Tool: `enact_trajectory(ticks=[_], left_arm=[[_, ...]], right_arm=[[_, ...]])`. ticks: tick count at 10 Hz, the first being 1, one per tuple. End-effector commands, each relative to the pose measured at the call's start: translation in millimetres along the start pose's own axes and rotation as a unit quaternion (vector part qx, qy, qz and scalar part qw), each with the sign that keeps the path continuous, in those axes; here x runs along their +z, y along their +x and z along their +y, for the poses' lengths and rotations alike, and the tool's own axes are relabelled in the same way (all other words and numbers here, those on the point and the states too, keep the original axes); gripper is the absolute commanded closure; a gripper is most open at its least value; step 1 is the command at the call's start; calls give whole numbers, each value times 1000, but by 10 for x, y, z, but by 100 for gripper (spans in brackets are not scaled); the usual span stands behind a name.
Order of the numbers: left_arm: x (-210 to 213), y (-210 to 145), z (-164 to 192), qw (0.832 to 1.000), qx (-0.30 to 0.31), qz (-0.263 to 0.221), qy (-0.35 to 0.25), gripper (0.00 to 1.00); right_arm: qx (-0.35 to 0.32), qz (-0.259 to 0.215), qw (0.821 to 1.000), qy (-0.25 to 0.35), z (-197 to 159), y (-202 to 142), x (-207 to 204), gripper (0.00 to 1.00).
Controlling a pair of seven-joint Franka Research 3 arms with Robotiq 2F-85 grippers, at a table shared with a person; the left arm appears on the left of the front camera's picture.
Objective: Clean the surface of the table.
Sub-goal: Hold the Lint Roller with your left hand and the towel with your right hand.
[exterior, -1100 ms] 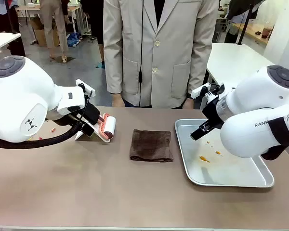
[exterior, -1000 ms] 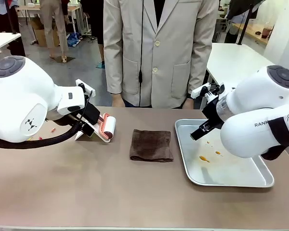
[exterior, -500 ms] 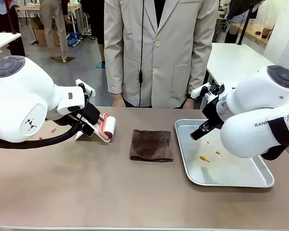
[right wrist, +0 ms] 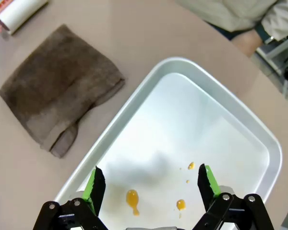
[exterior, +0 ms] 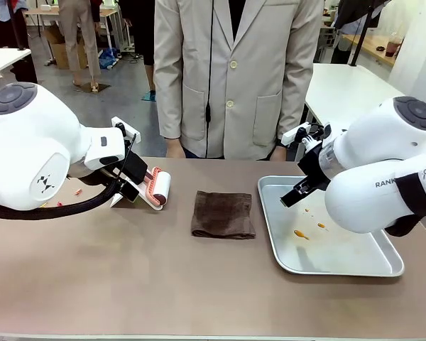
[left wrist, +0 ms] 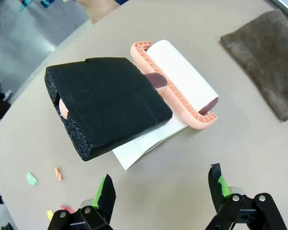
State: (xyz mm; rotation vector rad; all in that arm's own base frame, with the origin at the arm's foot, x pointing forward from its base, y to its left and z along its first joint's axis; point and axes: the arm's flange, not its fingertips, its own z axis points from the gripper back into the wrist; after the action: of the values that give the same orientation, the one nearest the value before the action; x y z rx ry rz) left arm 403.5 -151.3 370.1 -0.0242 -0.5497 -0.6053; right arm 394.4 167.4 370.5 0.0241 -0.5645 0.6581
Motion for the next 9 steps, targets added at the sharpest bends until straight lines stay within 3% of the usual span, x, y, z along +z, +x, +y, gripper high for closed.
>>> enact_trajectory(ticks=[1, 4, 6, 7, 9], left_arm=[[0, 0, -1, 1000, 0, 0, 0, 0], [0, 0, 0, 1000, 0, 0, 0, 0], [105, -40, -43, 998, -45, 32, -11, 0], [215, -71, -65, 996, -53, 76, -13, 0], [452, -133, -126, 991, -55, 102, -64, 0]], right_arm=[[0, 0, 1000, 0, -1, 2, 1, 0], [0, 0, 1000, 0, 0, 0, 0, 0], [-11, 33, 998, 43, 0, -18, 100, 0], [-54, 67, 995, 50, -4, -5, 232, 0], [-151, 100, 982, 46, -21, 7, 509, 0]])
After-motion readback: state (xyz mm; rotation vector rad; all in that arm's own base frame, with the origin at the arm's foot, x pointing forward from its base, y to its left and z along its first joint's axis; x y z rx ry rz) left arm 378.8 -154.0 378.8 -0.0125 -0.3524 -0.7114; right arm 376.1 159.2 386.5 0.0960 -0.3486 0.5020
